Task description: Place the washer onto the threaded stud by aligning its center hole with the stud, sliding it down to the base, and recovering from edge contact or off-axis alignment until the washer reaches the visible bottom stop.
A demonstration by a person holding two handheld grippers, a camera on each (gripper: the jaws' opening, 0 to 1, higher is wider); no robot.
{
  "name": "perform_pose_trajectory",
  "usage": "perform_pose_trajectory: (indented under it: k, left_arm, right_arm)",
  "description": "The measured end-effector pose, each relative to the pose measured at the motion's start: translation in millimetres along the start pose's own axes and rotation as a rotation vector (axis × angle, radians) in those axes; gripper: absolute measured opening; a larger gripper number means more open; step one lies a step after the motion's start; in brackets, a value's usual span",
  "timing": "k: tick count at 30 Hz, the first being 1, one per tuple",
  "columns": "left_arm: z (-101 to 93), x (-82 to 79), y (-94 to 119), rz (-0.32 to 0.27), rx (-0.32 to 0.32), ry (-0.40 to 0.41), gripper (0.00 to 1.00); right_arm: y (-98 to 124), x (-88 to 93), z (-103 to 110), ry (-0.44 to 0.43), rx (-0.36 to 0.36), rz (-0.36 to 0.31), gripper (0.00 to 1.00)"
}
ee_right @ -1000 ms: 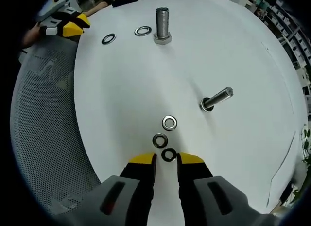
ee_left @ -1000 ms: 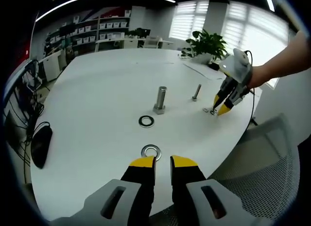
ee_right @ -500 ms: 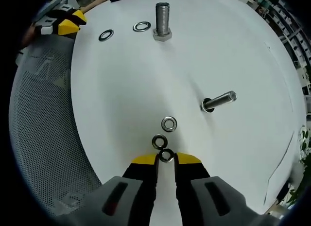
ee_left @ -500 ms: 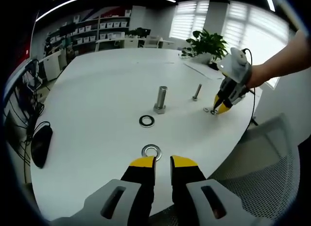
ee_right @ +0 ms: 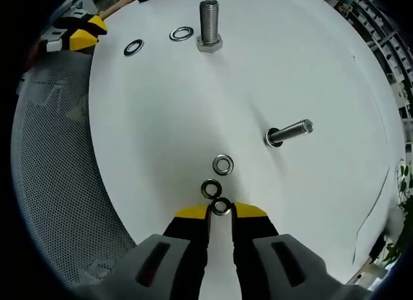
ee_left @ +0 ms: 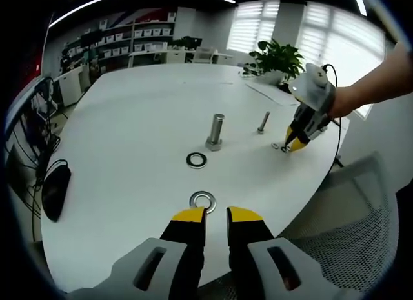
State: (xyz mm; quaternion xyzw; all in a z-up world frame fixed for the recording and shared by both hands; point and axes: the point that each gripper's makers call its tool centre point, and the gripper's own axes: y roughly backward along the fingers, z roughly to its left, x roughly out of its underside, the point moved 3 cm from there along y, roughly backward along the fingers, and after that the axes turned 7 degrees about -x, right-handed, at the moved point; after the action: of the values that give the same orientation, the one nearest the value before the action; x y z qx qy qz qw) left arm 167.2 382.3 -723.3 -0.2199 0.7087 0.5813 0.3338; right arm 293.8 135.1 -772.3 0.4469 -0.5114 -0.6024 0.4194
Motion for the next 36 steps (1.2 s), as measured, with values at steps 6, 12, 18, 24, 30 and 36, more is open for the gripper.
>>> perform_pose_trajectory:
  k: [6, 12, 18, 24, 30, 36]
  left_arm:
    - [-2.3, 2.1, -1.1, 0.016, 0.009, -0.004, 0.1]
    - [-2.7, 2.6, -1.2, 0.023, 0.01, 0.001, 0.1]
    - [-3.3, 5.2, -2.0, 0.04, 0.013, 0.001, 0.1]
    - [-3.6, 6.5, -2.6, 0.051, 0.013, 0.0, 0.1]
    - [-3.1, 6.6, -2.8, 0.053, 0.011, 0.0, 0.1]
    - [-4.0, 7.5, -3.1, 0.059, 0.018, -0.001, 0.1]
  right_arm:
    - [0.7, -0.6, -1.9, -0.03, -0.012, 0.008, 0.15]
    - [1.0, 0.9, -1.8, -0.038, -0.013, -0.007, 0.15]
    - [1.6, 0.9, -0.4, -0.04, -0.005, -0.024, 0.14]
    - [1.2, 0.9, -1.0, -0.044, -0.007, -0.024, 0.14]
    - [1.3, 0.3, -0.8, -0.037, -0.005, -0.002, 0.14]
    - [0.9, 0.0, -1.6, -0.042, -0.011, -0.005, 0.14]
